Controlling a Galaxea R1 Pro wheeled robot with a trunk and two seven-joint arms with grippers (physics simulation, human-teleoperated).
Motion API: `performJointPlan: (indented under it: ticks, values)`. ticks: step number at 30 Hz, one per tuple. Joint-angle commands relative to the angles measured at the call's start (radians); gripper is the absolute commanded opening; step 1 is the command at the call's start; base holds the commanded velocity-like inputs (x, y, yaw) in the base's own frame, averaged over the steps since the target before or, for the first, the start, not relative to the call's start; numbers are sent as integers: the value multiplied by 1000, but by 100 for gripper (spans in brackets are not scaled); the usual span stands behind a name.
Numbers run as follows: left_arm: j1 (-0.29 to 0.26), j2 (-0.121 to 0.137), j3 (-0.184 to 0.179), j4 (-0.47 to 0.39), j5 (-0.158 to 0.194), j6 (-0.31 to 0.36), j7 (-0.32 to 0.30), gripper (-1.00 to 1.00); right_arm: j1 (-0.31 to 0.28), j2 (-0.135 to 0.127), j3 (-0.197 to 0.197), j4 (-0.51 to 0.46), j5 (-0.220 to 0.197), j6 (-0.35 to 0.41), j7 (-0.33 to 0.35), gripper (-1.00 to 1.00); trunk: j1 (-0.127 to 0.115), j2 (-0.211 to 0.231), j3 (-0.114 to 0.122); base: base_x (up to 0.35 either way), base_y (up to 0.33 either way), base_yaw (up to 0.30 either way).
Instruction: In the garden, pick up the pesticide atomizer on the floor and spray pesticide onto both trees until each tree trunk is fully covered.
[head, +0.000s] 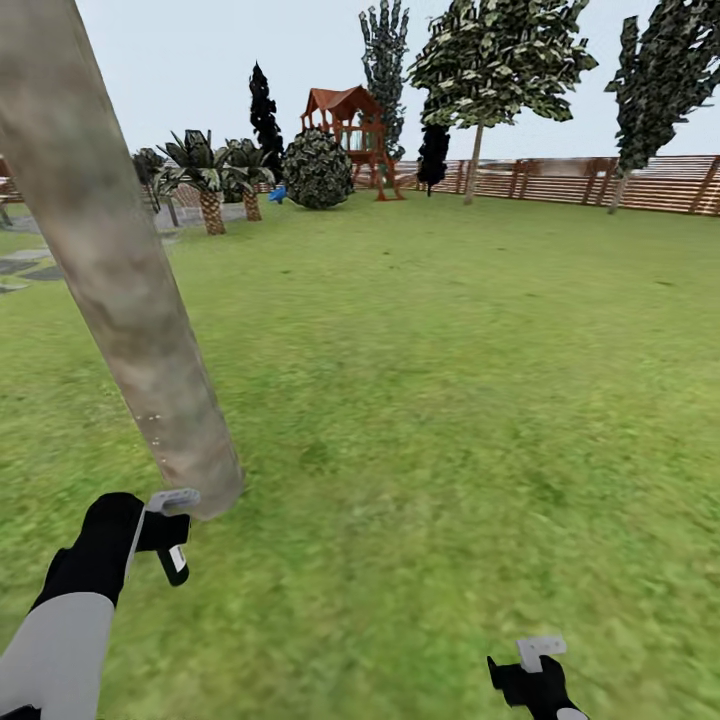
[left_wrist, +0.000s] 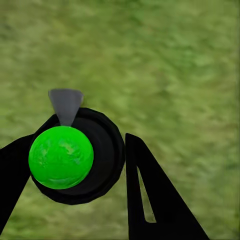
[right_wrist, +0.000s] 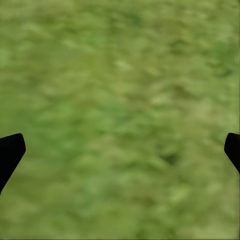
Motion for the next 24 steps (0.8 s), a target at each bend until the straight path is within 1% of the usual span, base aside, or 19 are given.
performJointPlan:
  ticks: [1,4,7,11,13,16,17,24]
  values:
    - [-1,2,3,-3,-9,4,-10,-100,0,0,-5,1,10,-3,-1,100,0,0,-1,189,-219,277]
    - [-6,4,3,-43,-10,9,-8,-100,0,0,-4,2,10,-3,-1,100,0,0,-1,62,-250,277]
    - [-10,3,2,-86,-15,20,-4,-100,0,0,-5,2,10,-3,-1,100,0,0,-1,-130,-232,277]
    - [-15,5,1,-100,-20,28,-2,-100,0,0,-5,2,10,-3,-1,100,0,0,-1,-239,-193,277]
    - [-16,4,1,-100,-20,28,-1,-100,0,0,-5,2,10,-3,-1,100,0,0,-1,-38,-199,275]
    - [-16,0,1,-92,-20,33,0,-100,0,0,-5,2,10,-3,-1,100,0,0,-1,200,-157,145]
    - [-16,-2,1,-90,-20,37,0,-100,0,-5,-5,2,10,-4,-2,100,0,0,-1,301,-108,5]
    - [-16,-7,1,-88,-19,36,0,-100,0,-9,-6,2,10,-4,-2,100,0,0,-1,305,-103,1]
